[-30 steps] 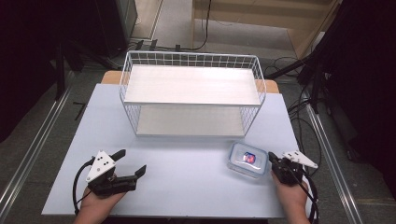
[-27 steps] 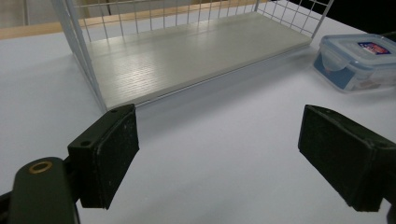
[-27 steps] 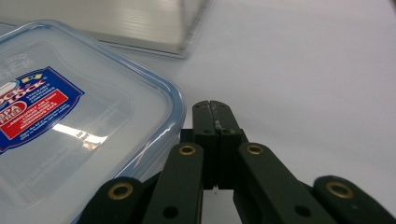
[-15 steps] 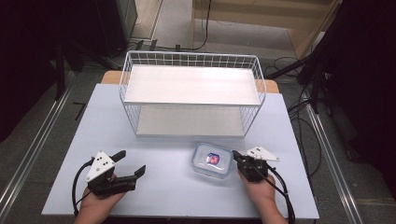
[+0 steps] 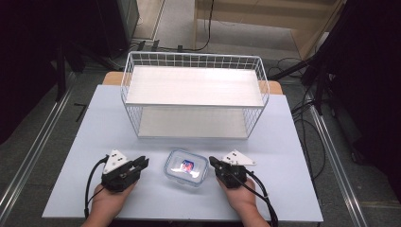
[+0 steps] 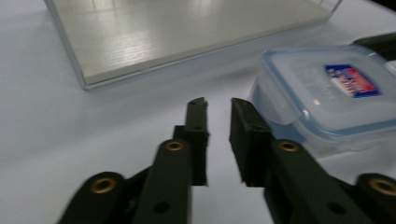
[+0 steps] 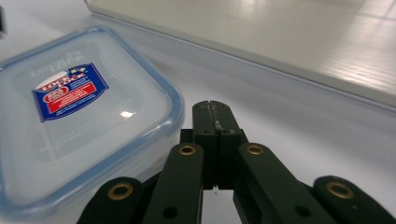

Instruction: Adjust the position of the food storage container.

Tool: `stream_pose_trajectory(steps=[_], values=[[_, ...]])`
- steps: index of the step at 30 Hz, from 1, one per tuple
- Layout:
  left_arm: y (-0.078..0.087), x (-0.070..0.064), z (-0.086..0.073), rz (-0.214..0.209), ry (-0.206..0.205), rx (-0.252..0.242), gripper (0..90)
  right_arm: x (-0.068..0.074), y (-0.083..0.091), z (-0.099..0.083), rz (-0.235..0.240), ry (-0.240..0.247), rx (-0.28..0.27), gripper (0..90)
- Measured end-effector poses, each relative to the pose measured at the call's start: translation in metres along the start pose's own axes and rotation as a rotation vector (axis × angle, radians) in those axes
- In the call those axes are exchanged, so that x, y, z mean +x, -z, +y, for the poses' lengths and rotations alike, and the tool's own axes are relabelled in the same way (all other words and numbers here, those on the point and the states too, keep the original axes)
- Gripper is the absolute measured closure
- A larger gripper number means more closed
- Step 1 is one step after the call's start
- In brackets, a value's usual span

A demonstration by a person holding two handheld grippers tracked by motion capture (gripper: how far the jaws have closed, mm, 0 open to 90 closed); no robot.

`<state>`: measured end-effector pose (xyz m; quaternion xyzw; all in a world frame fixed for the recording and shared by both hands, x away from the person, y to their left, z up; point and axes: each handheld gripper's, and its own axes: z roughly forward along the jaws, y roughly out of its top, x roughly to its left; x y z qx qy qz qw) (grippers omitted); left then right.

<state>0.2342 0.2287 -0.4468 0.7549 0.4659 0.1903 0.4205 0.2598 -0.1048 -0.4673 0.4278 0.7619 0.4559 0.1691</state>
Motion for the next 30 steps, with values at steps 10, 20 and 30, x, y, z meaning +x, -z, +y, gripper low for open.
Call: stream_pose_trajectory(steps=[10, 20, 30], values=[[-0.027, -0.03, 0.0, -0.026, -0.074, 0.078, 90.0, -0.013, 0.038, -0.016, -0.031, -0.025, -0.011, 90.0], [-0.018, -0.057, -0.009, -0.121, -0.113, 0.095, 90.0, -0.027, 0.056, -0.02, -0.06, -0.046, -0.035, 90.0], [-0.005, -0.035, -0.002, -0.079, -0.045, 0.026, 86.6, -0.022, 0.067, -0.02, -0.003, -0.046, -0.048, 87.8]])
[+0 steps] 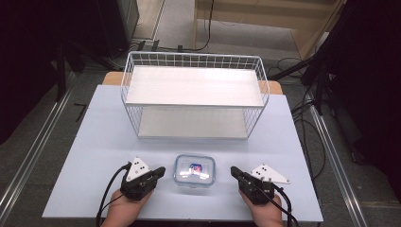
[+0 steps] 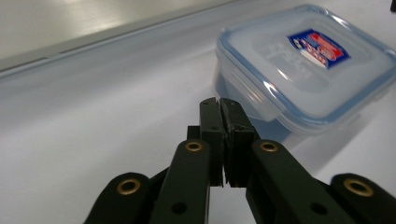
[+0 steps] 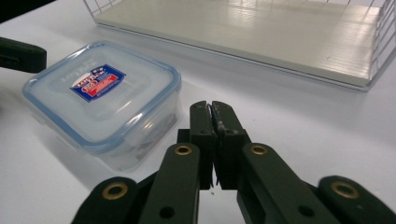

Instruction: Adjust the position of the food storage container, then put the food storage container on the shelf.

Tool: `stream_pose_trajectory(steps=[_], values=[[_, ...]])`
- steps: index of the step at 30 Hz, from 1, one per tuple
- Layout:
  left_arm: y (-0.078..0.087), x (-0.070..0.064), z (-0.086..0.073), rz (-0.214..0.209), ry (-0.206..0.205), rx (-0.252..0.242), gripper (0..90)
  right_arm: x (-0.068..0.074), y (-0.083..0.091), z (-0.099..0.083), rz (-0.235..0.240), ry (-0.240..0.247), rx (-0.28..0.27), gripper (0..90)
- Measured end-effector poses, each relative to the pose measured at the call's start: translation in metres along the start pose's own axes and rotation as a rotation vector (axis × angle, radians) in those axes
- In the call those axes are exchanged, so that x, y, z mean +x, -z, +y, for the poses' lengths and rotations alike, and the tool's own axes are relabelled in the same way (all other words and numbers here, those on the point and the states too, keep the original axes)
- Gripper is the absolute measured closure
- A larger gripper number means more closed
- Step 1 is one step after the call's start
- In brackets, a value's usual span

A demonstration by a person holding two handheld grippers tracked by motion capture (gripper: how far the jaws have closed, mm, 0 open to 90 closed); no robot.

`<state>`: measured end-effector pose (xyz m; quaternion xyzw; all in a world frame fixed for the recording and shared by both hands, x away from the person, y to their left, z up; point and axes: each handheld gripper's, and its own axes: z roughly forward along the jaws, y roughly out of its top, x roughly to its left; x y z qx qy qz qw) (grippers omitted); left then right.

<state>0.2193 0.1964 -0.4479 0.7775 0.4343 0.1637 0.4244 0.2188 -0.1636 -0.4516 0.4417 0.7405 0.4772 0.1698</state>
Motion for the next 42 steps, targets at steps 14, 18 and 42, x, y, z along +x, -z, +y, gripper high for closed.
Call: stream_pose_trajectory(steps=[14, 18, 42], values=[[0.003, 0.017, 0.008, -0.007, 0.095, -0.047, 39.5, 0.012, -0.016, 0.01, 0.107, -0.074, 0.006, 50.5], [-0.001, 0.013, 0.01, -0.02, 0.094, -0.046, 34.0, 0.018, -0.018, 0.012, 0.1, -0.079, 0.005, 44.9], [-0.044, 0.004, 0.01, -0.342, 0.274, 0.057, 29.0, 0.022, -0.044, 0.002, 0.196, -0.231, 0.119, 28.4]])
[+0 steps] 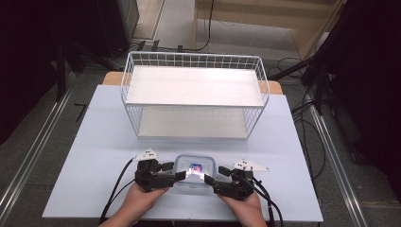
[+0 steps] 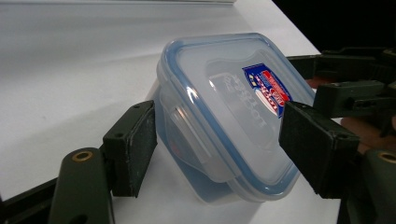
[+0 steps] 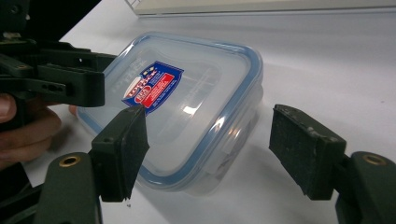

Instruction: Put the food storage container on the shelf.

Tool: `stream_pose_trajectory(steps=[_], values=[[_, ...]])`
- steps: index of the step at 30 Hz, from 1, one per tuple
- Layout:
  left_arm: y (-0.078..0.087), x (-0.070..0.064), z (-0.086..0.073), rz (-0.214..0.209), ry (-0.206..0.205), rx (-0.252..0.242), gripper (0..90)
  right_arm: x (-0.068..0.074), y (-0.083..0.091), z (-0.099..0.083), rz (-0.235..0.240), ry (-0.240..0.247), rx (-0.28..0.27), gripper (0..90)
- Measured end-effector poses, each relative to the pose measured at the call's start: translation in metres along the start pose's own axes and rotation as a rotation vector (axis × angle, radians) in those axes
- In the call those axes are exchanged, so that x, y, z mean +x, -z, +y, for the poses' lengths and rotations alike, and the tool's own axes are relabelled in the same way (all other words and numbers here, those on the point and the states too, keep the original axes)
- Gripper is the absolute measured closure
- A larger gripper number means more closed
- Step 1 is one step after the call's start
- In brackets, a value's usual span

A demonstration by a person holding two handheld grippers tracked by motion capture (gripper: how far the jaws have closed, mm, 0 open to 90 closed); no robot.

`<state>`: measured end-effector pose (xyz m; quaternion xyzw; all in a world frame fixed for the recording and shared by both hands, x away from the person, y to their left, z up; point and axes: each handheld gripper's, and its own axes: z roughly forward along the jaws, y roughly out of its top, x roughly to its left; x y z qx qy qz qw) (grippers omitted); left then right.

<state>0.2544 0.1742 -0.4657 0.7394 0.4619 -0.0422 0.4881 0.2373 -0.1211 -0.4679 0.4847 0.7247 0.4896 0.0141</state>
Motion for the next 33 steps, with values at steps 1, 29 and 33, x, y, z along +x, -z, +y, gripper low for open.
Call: stream_pose_trajectory(steps=[1, 29, 33], values=[[0.0, 0.0, 0.0, 0.0, 0.0, 0.0, 29.5, 0.0, 0.0, 0.0, 0.0, 0.0, 0.0, 28.4], [0.01, -0.004, -0.006, -0.037, -0.014, -0.01, 44.1, -0.011, 0.0, -0.005, 0.155, -0.159, 0.021, 44.6], [0.013, -0.01, -0.008, -0.019, -0.054, -0.012, 44.5, -0.01, 0.003, -0.007, 0.161, -0.159, 0.011, 47.3]])
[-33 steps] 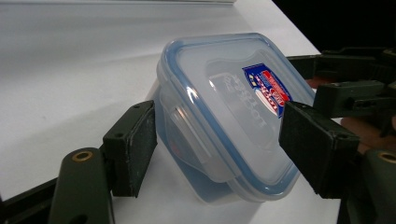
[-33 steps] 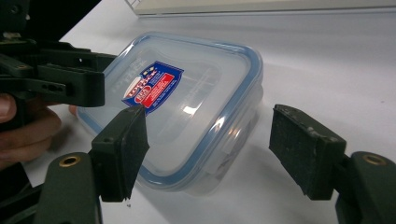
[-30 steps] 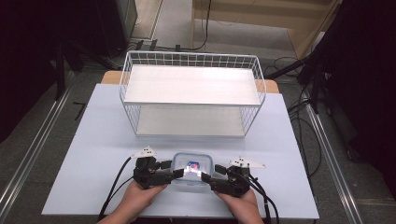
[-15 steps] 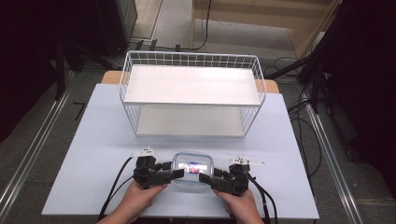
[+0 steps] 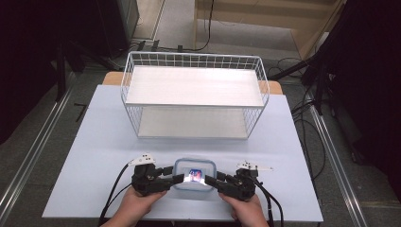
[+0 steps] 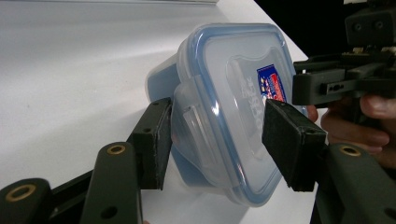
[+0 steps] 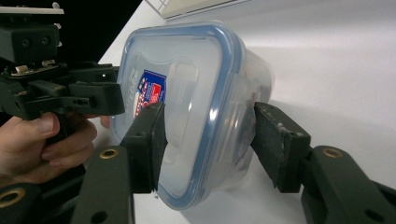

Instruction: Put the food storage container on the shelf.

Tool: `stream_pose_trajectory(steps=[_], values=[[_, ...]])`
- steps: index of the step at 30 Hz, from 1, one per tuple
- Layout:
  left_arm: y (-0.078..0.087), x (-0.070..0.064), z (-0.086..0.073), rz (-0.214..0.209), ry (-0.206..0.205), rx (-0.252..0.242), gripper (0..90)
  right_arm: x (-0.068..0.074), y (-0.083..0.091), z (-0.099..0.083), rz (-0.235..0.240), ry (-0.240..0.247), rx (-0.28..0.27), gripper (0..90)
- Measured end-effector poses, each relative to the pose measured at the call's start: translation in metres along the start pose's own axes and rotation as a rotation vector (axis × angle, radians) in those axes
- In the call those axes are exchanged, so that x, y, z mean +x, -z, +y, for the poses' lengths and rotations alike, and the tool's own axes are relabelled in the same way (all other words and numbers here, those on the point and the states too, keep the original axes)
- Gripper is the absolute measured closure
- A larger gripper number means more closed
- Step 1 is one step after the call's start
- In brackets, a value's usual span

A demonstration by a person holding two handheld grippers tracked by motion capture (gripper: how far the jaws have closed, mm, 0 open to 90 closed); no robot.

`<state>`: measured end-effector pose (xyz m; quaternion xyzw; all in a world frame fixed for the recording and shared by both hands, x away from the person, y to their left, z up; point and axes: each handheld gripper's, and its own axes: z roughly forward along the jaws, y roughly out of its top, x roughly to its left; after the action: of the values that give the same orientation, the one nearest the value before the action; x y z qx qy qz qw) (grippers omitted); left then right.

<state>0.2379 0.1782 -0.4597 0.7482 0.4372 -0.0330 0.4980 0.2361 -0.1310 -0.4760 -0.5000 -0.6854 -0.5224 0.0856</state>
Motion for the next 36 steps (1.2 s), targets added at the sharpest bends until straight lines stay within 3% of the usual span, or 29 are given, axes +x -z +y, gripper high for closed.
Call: stream_pose_trajectory(steps=[3, 7, 16, 21, 26, 29, 36], values=[[0.0042, 0.0013, 0.0, -0.021, 0.012, 0.0, 48.5, 0.0004, 0.0026, -0.0021, 0.009, 0.023, -0.006, 49.1], [0.0059, -0.0031, -0.0019, -0.005, -0.021, -0.002, 49.1, 0.0025, 0.0046, -0.0036, 0.008, 0.032, -0.005, 50.0], [0.0098, -0.0084, -0.0051, 0.002, -0.007, 0.01, 50.8, 0.0075, 0.0077, -0.0087, -0.002, 0.062, -0.01, 50.7], [0.0092, -0.0068, -0.0064, -0.008, 0.023, 0.011, 50.5, 0.007, 0.0076, -0.0097, 0.002, 0.056, -0.016, 50.6], [0.0048, -0.0064, -0.0085, -0.002, 0.025, 0.033, 47.0, 0.0057, 0.0072, -0.0094, 0.005, 0.052, -0.014, 50.4], [0.0052, -0.0039, -0.0079, -0.02, 0.039, 0.024, 48.0, 0.0042, 0.0084, -0.0098, 0.011, 0.049, -0.011, 51.4], [0.0067, -0.0062, -0.0077, -0.009, 0.013, 0.02, 50.0, 0.0048, 0.0099, -0.0094, 0.01, 0.063, -0.012, 52.7]])
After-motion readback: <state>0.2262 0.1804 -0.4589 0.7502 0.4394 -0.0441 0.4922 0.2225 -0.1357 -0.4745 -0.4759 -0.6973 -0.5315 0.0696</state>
